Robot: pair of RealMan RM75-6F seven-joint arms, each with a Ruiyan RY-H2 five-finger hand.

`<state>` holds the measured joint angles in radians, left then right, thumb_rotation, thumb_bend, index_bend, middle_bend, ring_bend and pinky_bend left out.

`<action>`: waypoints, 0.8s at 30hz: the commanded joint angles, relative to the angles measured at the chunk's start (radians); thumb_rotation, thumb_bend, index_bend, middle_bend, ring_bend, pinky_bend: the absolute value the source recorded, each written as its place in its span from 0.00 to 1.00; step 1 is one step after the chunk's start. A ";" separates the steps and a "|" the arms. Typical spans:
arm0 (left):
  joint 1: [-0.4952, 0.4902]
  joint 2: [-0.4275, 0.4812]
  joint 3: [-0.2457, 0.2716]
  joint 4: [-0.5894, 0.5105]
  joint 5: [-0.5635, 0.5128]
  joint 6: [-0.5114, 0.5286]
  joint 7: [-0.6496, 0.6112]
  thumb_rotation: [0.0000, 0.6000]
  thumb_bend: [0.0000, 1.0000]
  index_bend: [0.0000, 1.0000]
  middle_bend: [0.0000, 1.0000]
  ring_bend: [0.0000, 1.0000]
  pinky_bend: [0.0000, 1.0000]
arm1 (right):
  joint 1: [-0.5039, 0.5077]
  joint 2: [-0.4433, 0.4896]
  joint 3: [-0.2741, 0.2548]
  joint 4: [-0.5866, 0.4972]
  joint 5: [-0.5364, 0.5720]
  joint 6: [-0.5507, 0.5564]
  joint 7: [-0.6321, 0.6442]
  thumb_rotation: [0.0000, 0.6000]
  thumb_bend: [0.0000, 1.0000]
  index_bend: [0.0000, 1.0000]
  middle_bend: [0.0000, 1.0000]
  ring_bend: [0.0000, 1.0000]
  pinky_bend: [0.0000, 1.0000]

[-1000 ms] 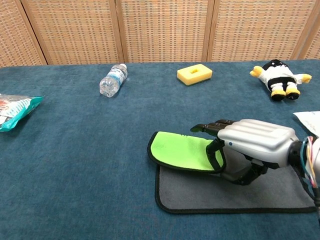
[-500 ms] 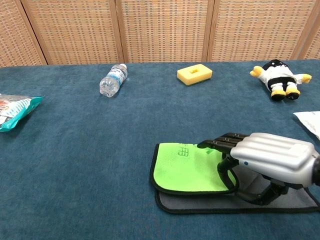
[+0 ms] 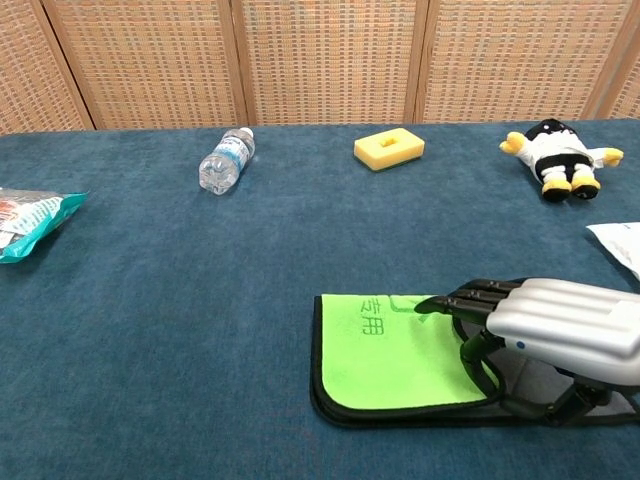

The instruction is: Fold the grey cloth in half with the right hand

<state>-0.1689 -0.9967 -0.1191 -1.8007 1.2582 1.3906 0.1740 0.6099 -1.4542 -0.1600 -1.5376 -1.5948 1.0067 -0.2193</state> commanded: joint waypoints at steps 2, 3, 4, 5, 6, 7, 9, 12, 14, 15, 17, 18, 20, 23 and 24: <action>-0.001 0.000 0.000 0.000 -0.001 -0.002 0.001 1.00 0.12 0.00 0.00 0.00 0.00 | -0.004 0.008 -0.001 0.006 -0.004 -0.008 0.002 1.00 0.57 0.66 0.00 0.00 0.00; -0.001 0.000 0.000 0.000 -0.001 -0.002 0.002 1.00 0.12 0.00 0.00 0.00 0.00 | -0.004 0.010 -0.001 0.007 -0.005 -0.009 0.003 1.00 0.57 0.66 0.00 0.00 0.00; -0.001 0.000 0.000 0.000 -0.001 -0.002 0.002 1.00 0.12 0.00 0.00 0.00 0.00 | -0.006 0.011 -0.002 0.009 -0.007 -0.010 0.003 1.00 0.57 0.66 0.00 0.00 0.00; -0.001 0.000 0.000 0.000 -0.001 -0.001 0.002 1.00 0.12 0.00 0.00 0.00 0.00 | -0.007 0.012 -0.002 0.009 -0.009 -0.010 0.003 1.00 0.57 0.66 0.00 0.00 0.00; -0.001 -0.001 0.000 0.000 -0.001 -0.001 0.002 1.00 0.12 0.00 0.00 0.00 0.00 | -0.008 0.013 -0.002 0.010 -0.011 -0.010 0.003 1.00 0.57 0.64 0.00 0.00 0.00; -0.001 -0.001 0.000 0.000 -0.001 -0.001 0.002 1.00 0.12 0.00 0.00 0.00 0.00 | -0.008 0.014 -0.001 0.011 -0.013 -0.010 0.003 1.00 0.57 0.58 0.00 0.00 0.00; -0.001 -0.001 0.000 -0.001 -0.002 -0.001 0.003 1.00 0.12 0.00 0.00 0.00 0.00 | -0.010 0.015 -0.001 0.013 -0.018 -0.009 0.002 1.00 0.57 0.35 0.00 0.00 0.00; -0.001 -0.001 0.000 -0.001 -0.002 0.000 0.004 1.00 0.12 0.00 0.00 0.00 0.00 | -0.013 0.019 -0.001 0.013 -0.022 -0.009 0.003 1.00 0.43 0.04 0.00 0.00 0.00; -0.001 -0.001 0.000 0.000 -0.002 -0.001 0.004 1.00 0.12 0.00 0.00 0.00 0.00 | -0.017 0.022 0.001 0.007 -0.030 0.002 0.006 1.00 0.31 0.00 0.00 0.00 0.00; -0.001 -0.002 0.000 0.000 -0.003 -0.001 0.005 1.00 0.12 0.00 0.00 0.00 0.00 | -0.019 0.023 0.003 0.003 -0.035 0.010 0.010 1.00 0.29 0.00 0.00 0.00 0.00; -0.002 -0.002 0.000 0.000 -0.003 -0.001 0.006 1.00 0.12 0.00 0.00 0.00 0.00 | -0.023 0.030 0.011 -0.010 -0.045 0.033 0.022 1.00 0.29 0.00 0.00 0.00 0.00; -0.002 -0.002 0.000 0.000 -0.003 -0.001 0.006 1.00 0.12 0.00 0.00 0.00 0.00 | -0.024 0.036 0.016 -0.018 -0.051 0.044 0.029 1.00 0.29 0.00 0.00 0.00 0.00; -0.001 -0.002 0.000 0.000 -0.003 0.000 0.006 1.00 0.12 0.00 0.00 0.00 0.00 | -0.023 0.048 0.026 -0.029 -0.060 0.060 0.039 1.00 0.29 0.00 0.00 0.00 0.00; 0.000 -0.002 0.000 0.000 -0.002 0.001 0.004 1.00 0.12 0.00 0.00 0.00 0.00 | -0.016 0.074 0.048 -0.047 -0.058 0.066 0.049 1.00 0.29 0.01 0.00 0.00 0.00; 0.000 -0.001 0.000 0.000 -0.002 0.001 0.003 1.00 0.12 0.00 0.00 0.00 0.00 | -0.013 0.079 0.054 -0.050 -0.056 0.065 0.051 1.00 0.29 0.03 0.00 0.00 0.00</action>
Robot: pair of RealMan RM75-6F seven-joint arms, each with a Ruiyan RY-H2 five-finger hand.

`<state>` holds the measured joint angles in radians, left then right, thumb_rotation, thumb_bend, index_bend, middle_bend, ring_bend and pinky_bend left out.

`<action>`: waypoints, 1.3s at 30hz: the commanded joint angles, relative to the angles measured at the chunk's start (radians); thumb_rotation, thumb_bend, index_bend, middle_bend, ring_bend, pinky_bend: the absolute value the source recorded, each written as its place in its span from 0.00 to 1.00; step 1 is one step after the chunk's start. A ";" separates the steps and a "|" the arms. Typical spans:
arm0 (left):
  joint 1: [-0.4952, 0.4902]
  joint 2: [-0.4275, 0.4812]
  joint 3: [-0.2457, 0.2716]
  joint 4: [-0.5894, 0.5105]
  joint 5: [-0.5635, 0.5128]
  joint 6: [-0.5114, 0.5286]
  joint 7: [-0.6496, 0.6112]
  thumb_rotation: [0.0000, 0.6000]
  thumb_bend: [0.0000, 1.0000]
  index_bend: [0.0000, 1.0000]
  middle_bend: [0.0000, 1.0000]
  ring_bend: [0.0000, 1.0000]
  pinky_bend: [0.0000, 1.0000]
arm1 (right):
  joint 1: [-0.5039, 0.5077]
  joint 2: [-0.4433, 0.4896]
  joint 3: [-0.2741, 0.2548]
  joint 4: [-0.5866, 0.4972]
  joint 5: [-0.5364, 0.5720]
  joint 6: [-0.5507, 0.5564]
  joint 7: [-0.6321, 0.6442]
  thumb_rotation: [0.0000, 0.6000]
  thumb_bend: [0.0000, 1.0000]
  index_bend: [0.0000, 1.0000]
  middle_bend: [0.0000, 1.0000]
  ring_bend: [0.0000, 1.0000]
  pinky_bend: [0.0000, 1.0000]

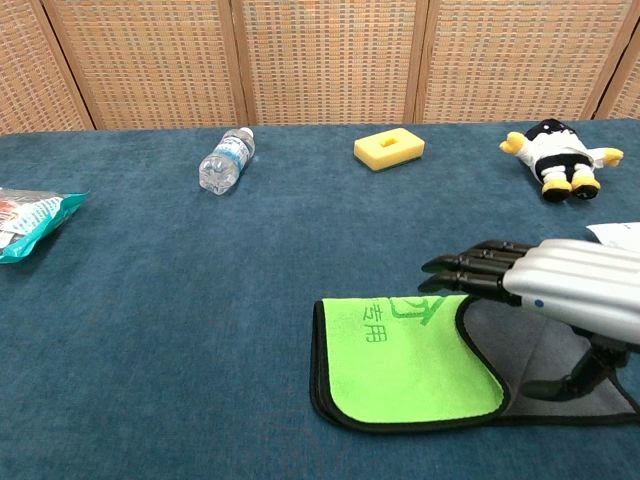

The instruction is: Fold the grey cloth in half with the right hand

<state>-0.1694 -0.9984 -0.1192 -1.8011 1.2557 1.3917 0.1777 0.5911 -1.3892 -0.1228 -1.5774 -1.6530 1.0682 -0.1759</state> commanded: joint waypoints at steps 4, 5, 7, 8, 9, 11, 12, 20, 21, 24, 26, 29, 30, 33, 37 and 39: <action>-0.001 -0.001 0.002 0.000 0.001 -0.002 0.004 1.00 0.12 0.00 0.00 0.00 0.00 | 0.038 0.040 0.082 -0.009 0.053 -0.027 0.027 1.00 0.29 0.11 0.00 0.00 0.00; -0.001 -0.001 0.002 -0.001 0.002 -0.002 0.005 1.00 0.12 0.00 0.00 0.00 0.00 | 0.047 0.043 0.098 -0.007 0.074 -0.041 0.030 1.00 0.29 0.14 0.00 0.00 0.00; -0.001 -0.002 0.002 -0.001 0.002 -0.001 0.006 1.00 0.12 0.00 0.00 0.00 0.00 | 0.063 0.049 0.126 -0.004 0.116 -0.072 0.031 1.00 0.29 0.17 0.00 0.00 0.00; -0.001 -0.002 0.001 -0.001 0.001 -0.001 0.006 1.00 0.12 0.00 0.00 0.00 0.00 | 0.071 0.052 0.138 -0.003 0.138 -0.091 0.028 1.00 0.29 0.20 0.00 0.00 0.00; -0.002 -0.003 0.001 0.000 0.000 -0.001 0.007 1.00 0.12 0.00 0.00 0.00 0.00 | 0.080 0.054 0.148 -0.004 0.160 -0.112 0.025 1.00 0.30 0.22 0.00 0.00 0.00; -0.003 -0.004 0.001 0.000 -0.002 -0.003 0.009 1.00 0.12 0.00 0.00 0.00 0.00 | 0.097 0.057 0.164 -0.004 0.200 -0.154 0.015 1.00 0.34 0.28 0.00 0.00 0.00; -0.003 -0.004 0.001 0.001 -0.003 -0.004 0.010 1.00 0.12 0.00 0.00 0.00 0.00 | 0.106 0.058 0.170 -0.003 0.219 -0.174 0.009 1.00 0.35 0.29 0.00 0.00 0.00; -0.006 -0.003 -0.002 0.004 -0.013 -0.010 0.010 1.00 0.12 0.00 0.00 0.00 0.00 | 0.173 0.063 0.203 -0.017 0.400 -0.318 -0.101 1.00 0.39 0.35 0.00 0.00 0.00; -0.006 -0.003 -0.002 0.005 -0.014 -0.011 0.010 1.00 0.12 0.00 0.00 0.00 0.00 | 0.177 0.062 0.205 -0.018 0.417 -0.322 -0.115 1.00 0.39 0.35 0.00 0.00 0.00; -0.007 -0.002 -0.003 0.005 -0.016 -0.013 0.008 1.00 0.12 0.00 0.00 0.00 0.00 | 0.189 0.057 0.206 -0.023 0.474 -0.336 -0.159 1.00 0.39 0.37 0.00 0.00 0.00; -0.007 0.000 -0.003 0.005 -0.016 -0.014 0.007 1.00 0.12 0.00 0.00 0.00 0.00 | 0.198 0.050 0.200 -0.028 0.513 -0.340 -0.197 1.00 0.39 0.38 0.00 0.00 0.00; -0.007 0.005 0.000 0.003 -0.019 -0.021 0.003 1.00 0.12 0.00 0.00 0.00 0.00 | 0.208 0.034 0.186 -0.026 0.562 -0.337 -0.251 1.00 0.39 0.39 0.00 0.00 0.00; -0.007 0.006 0.000 0.002 -0.019 -0.021 0.002 1.00 0.12 0.00 0.00 0.00 0.00 | 0.209 0.030 0.181 -0.025 0.575 -0.332 -0.267 1.00 0.39 0.39 0.00 0.00 0.00; -0.008 0.006 0.000 0.002 -0.017 -0.022 0.002 1.00 0.12 0.00 0.00 0.00 0.00 | 0.215 0.025 0.169 -0.026 0.609 -0.323 -0.303 1.00 0.39 0.39 0.00 0.00 0.00; -0.008 0.006 0.001 0.001 -0.016 -0.022 0.003 1.00 0.12 0.00 0.00 0.00 0.00 | 0.222 0.021 0.161 -0.024 0.644 -0.317 -0.328 1.00 0.39 0.39 0.00 0.00 0.00; -0.008 0.006 0.001 0.001 -0.017 -0.021 0.004 1.00 0.12 0.00 0.00 0.00 0.00 | 0.224 0.018 0.157 -0.024 0.657 -0.316 -0.333 1.00 0.39 0.40 0.00 0.00 0.00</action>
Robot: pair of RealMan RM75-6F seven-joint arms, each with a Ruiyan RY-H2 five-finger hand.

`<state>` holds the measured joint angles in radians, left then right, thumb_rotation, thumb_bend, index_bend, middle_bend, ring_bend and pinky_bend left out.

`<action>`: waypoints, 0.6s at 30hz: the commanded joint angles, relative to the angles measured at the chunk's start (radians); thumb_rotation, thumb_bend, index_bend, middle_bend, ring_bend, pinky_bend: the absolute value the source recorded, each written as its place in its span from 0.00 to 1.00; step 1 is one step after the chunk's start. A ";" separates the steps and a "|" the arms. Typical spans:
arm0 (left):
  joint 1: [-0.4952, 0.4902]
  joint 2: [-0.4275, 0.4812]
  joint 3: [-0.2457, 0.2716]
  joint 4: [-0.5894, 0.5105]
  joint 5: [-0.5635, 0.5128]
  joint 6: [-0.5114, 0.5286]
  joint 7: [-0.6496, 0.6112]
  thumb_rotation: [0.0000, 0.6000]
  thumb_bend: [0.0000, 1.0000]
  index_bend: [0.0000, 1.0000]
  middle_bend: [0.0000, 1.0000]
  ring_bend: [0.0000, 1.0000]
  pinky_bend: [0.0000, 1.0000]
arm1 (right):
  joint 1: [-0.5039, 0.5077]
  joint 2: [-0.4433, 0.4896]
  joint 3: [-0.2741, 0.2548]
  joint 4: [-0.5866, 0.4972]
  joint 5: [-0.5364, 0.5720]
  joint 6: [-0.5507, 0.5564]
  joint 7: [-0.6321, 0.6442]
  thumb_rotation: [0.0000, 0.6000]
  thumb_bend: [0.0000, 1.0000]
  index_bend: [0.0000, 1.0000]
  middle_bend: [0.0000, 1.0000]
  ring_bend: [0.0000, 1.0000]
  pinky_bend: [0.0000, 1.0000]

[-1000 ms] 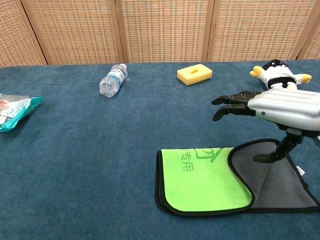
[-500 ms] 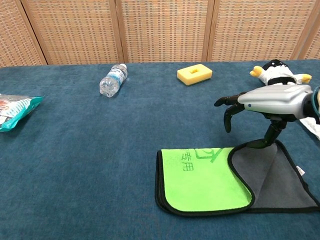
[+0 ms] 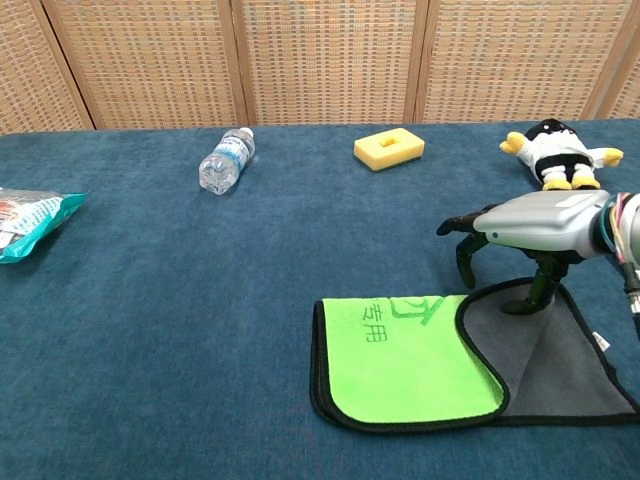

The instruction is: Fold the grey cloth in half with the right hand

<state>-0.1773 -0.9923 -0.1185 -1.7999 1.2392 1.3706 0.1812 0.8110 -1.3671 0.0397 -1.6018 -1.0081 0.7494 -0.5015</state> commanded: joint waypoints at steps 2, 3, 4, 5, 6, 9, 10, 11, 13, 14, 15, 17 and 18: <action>0.000 0.000 0.000 0.000 -0.001 0.001 0.000 1.00 0.12 0.00 0.00 0.00 0.00 | 0.007 -0.006 -0.010 0.001 0.018 0.006 -0.013 1.00 0.39 0.42 0.00 0.00 0.00; 0.000 -0.001 0.000 0.001 -0.001 0.001 0.001 1.00 0.12 0.00 0.00 0.00 0.00 | 0.008 -0.008 -0.013 0.002 0.020 0.007 -0.015 1.00 0.39 0.43 0.00 0.00 0.00; 0.000 -0.001 0.000 0.001 -0.002 0.000 0.001 1.00 0.12 0.00 0.00 0.00 0.00 | 0.008 -0.009 -0.015 0.002 0.021 0.009 -0.016 1.00 0.40 0.45 0.00 0.00 0.00; 0.000 -0.001 0.000 0.001 -0.002 0.000 0.002 1.00 0.12 0.00 0.00 0.00 0.00 | 0.009 -0.011 -0.016 0.002 0.022 0.011 -0.017 1.00 0.41 0.47 0.00 0.00 0.00; -0.001 -0.001 0.000 0.001 -0.002 0.000 0.002 1.00 0.12 0.00 0.00 0.00 0.00 | 0.010 -0.012 -0.018 0.004 0.022 0.012 -0.018 1.00 0.42 0.48 0.00 0.00 0.00; -0.001 -0.002 0.000 0.001 -0.003 -0.001 0.002 1.00 0.12 0.00 0.00 0.00 0.00 | 0.010 -0.016 -0.023 0.007 0.020 0.014 -0.013 1.00 0.44 0.51 0.00 0.00 0.00; -0.001 -0.002 -0.001 0.001 -0.003 0.000 0.003 1.00 0.12 0.00 0.00 0.00 0.00 | 0.010 -0.017 -0.024 0.009 0.018 0.015 -0.012 1.00 0.45 0.51 0.00 0.00 0.00; -0.001 -0.002 -0.001 0.001 -0.004 0.000 0.002 1.00 0.12 0.00 0.00 0.00 0.00 | 0.009 -0.018 -0.026 0.011 0.017 0.016 -0.011 1.00 0.46 0.51 0.00 0.00 0.00; -0.001 -0.002 -0.001 0.001 -0.003 0.000 0.002 1.00 0.12 0.00 0.00 0.00 0.00 | 0.009 -0.019 -0.030 0.015 0.018 0.016 -0.010 1.00 0.47 0.51 0.00 0.00 0.00; -0.001 -0.002 0.000 0.002 -0.003 0.000 0.001 1.00 0.12 0.00 0.00 0.00 0.00 | 0.009 -0.020 -0.031 0.017 0.019 0.016 -0.009 1.00 0.48 0.51 0.00 0.00 0.00; -0.001 -0.002 0.000 0.002 -0.003 0.000 0.001 1.00 0.12 0.00 0.00 0.00 0.00 | 0.010 -0.021 -0.032 0.019 0.021 0.015 -0.008 1.00 0.49 0.53 0.00 0.00 0.00; -0.002 -0.002 0.000 0.002 -0.003 -0.001 0.001 1.00 0.12 0.00 0.00 0.00 0.00 | 0.010 -0.023 -0.035 0.022 0.021 0.016 -0.006 1.00 0.50 0.56 0.00 0.00 0.00; -0.002 -0.002 0.000 0.002 -0.003 0.000 0.001 1.00 0.12 0.00 0.00 0.00 0.00 | 0.009 -0.023 -0.036 0.022 0.019 0.017 -0.004 1.00 0.51 0.58 0.00 0.00 0.00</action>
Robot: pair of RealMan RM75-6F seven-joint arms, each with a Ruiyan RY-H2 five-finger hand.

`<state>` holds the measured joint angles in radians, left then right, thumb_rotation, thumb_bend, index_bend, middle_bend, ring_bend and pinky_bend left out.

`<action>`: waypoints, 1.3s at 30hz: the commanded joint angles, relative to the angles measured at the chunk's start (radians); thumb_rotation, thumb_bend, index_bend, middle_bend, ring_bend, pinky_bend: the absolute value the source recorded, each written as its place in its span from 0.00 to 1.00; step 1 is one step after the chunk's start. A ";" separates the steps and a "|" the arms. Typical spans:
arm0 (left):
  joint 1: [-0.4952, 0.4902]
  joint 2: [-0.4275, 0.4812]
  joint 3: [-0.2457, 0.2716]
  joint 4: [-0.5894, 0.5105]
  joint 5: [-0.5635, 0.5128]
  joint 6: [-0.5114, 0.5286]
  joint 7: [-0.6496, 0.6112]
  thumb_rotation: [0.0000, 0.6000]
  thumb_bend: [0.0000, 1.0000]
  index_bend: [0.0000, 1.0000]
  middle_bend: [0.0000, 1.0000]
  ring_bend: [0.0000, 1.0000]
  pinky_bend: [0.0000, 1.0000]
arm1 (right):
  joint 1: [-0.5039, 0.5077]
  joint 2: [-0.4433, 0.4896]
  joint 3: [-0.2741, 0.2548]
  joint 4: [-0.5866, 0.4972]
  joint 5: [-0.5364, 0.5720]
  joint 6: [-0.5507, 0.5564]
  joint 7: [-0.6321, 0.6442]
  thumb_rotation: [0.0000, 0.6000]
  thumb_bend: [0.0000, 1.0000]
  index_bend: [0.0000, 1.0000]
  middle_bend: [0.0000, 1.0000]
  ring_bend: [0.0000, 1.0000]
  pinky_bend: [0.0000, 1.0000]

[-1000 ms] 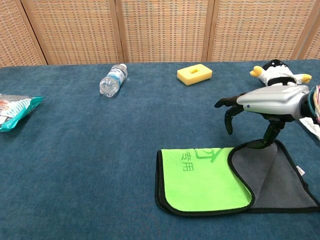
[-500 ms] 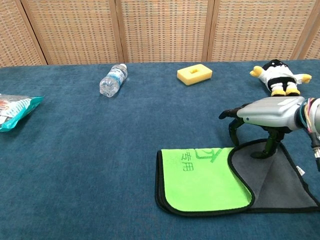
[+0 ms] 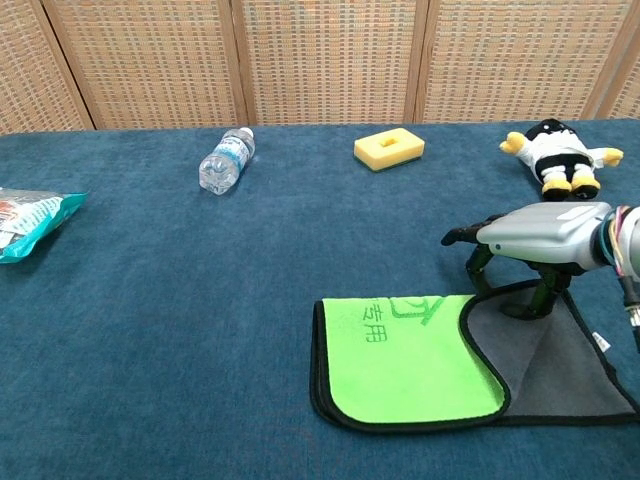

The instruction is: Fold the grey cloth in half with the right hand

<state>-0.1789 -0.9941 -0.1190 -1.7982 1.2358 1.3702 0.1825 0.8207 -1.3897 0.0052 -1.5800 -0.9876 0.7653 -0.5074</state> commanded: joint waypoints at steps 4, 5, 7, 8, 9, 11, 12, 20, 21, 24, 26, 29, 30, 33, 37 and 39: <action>0.000 -0.001 0.000 0.001 0.000 0.000 0.000 1.00 0.12 0.00 0.00 0.00 0.00 | -0.006 0.000 -0.005 -0.001 -0.019 0.011 0.013 1.00 0.52 0.63 0.00 0.00 0.00; 0.000 -0.001 0.000 0.001 -0.001 0.000 0.000 1.00 0.12 0.00 0.00 0.00 0.00 | -0.008 0.001 -0.006 -0.003 -0.026 0.014 0.018 1.00 0.52 0.63 0.00 0.00 0.00; 0.000 -0.001 0.000 0.001 -0.001 0.000 0.000 1.00 0.12 0.00 0.00 0.00 0.00 | -0.013 0.006 -0.009 -0.006 -0.041 0.018 0.030 1.00 0.53 0.63 0.00 0.00 0.00; 0.000 -0.001 0.000 0.001 -0.001 0.000 0.000 1.00 0.12 0.00 0.00 0.00 0.00 | -0.017 0.009 -0.011 -0.008 -0.049 0.020 0.037 1.00 0.53 0.63 0.00 0.00 0.00; 0.000 -0.001 0.000 0.001 -0.001 0.000 0.000 1.00 0.12 0.00 0.00 0.00 0.00 | -0.020 0.013 -0.012 -0.010 -0.058 0.022 0.045 1.00 0.53 0.63 0.00 0.00 0.00; -0.001 -0.001 0.000 0.001 -0.001 -0.001 0.000 1.00 0.12 0.00 0.00 0.00 0.00 | -0.031 0.027 -0.018 -0.019 -0.084 0.029 0.067 1.00 0.53 0.63 0.00 0.00 0.00; -0.001 -0.001 0.001 0.001 -0.001 -0.001 0.000 1.00 0.12 0.00 0.00 0.00 0.00 | -0.037 0.034 -0.021 -0.024 -0.098 0.033 0.078 1.00 0.53 0.63 0.00 0.00 0.00; -0.002 -0.004 0.003 0.000 0.003 -0.001 0.007 1.00 0.12 0.00 0.00 0.00 0.00 | -0.093 0.110 -0.066 -0.039 -0.250 0.062 0.196 1.00 0.53 0.63 0.00 0.00 0.00; -0.002 -0.004 0.004 -0.001 0.004 0.000 0.009 1.00 0.12 0.00 0.00 0.00 0.00 | -0.100 0.120 -0.074 -0.035 -0.273 0.067 0.211 1.00 0.53 0.63 0.00 0.00 0.00; -0.002 -0.007 0.007 -0.003 0.007 0.000 0.018 1.00 0.12 0.00 0.00 0.00 0.00 | -0.123 0.138 -0.094 -0.021 -0.335 0.087 0.257 1.00 0.53 0.63 0.00 0.00 0.00; -0.003 -0.010 0.007 -0.002 0.006 0.001 0.023 1.00 0.12 0.00 0.00 0.00 0.00 | -0.134 0.145 -0.105 -0.015 -0.365 0.096 0.280 1.00 0.53 0.63 0.00 0.00 0.00; -0.004 -0.014 0.009 0.000 0.005 0.001 0.034 1.00 0.12 0.00 0.00 0.00 0.00 | -0.153 0.154 -0.127 -0.006 -0.413 0.114 0.297 1.00 0.53 0.63 0.00 0.00 0.00; -0.005 -0.016 0.009 -0.001 0.004 0.000 0.038 1.00 0.12 0.00 0.00 0.00 0.00 | -0.159 0.156 -0.133 -0.002 -0.429 0.122 0.305 1.00 0.53 0.63 0.00 0.00 0.00; -0.005 -0.021 0.010 -0.002 0.005 0.003 0.049 1.00 0.12 0.00 0.00 0.00 0.00 | -0.177 0.163 -0.150 0.012 -0.473 0.143 0.324 1.00 0.53 0.63 0.00 0.00 0.00; -0.006 -0.026 0.011 -0.002 0.003 0.005 0.059 1.00 0.12 0.00 0.00 0.00 0.00 | -0.203 0.167 -0.170 0.042 -0.532 0.179 0.336 1.00 0.53 0.62 0.00 0.00 0.00; -0.007 -0.027 0.011 -0.003 0.002 0.005 0.063 1.00 0.12 0.00 0.00 0.00 0.00 | -0.211 0.171 -0.181 0.050 -0.552 0.183 0.338 1.00 0.51 0.44 0.00 0.00 0.00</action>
<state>-0.1854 -1.0212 -0.1080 -1.8008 1.2376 1.3748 0.2453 0.6182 -1.2227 -0.1663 -1.5384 -1.5280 0.9417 -0.1741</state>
